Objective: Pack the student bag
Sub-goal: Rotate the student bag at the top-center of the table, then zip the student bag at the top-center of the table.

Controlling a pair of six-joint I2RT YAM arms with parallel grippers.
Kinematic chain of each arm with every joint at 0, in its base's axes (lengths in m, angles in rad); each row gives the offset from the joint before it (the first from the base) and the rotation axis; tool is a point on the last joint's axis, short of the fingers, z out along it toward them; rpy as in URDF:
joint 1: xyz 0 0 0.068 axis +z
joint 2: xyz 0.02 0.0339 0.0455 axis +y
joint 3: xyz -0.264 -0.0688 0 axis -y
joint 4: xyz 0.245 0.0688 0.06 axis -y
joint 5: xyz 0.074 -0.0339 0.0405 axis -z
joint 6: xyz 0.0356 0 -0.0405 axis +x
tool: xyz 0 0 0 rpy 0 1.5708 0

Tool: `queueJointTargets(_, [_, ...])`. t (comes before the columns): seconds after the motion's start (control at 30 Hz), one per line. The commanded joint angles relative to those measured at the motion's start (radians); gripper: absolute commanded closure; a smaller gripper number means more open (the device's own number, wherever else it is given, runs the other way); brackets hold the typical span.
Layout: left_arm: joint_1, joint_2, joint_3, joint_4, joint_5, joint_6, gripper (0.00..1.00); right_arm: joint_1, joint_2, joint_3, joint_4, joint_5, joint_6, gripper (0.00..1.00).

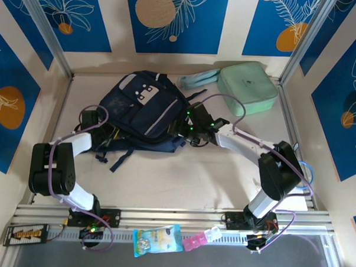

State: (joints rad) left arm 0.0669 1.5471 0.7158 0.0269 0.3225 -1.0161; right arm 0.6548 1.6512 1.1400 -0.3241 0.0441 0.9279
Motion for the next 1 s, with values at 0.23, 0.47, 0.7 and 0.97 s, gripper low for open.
queueJointTargets(0.23, [-0.058, -0.231, 0.041, -0.123, 0.012, -0.002, 1.0, -0.085, 0.198, 0.159, -0.011, -0.121, -0.127, 0.48])
queueJointTargets(0.47, [-0.181, -0.315, 0.058, -0.177, 0.005, -0.048, 1.0, -0.153, 0.32, 0.322, -0.07, -0.066, -0.209, 0.53])
queueJointTargets(0.7, [-0.291, -0.316, 0.076, -0.167, -0.071, -0.093, 1.0, -0.183, 0.159, 0.287, -0.174, 0.106, -0.29, 0.39])
queueJointTargets(0.97, [-0.362, -0.261, 0.124, -0.107, -0.061, -0.16, 1.0, -0.005, -0.071, 0.2, -0.252, 0.113, -0.271, 0.43])
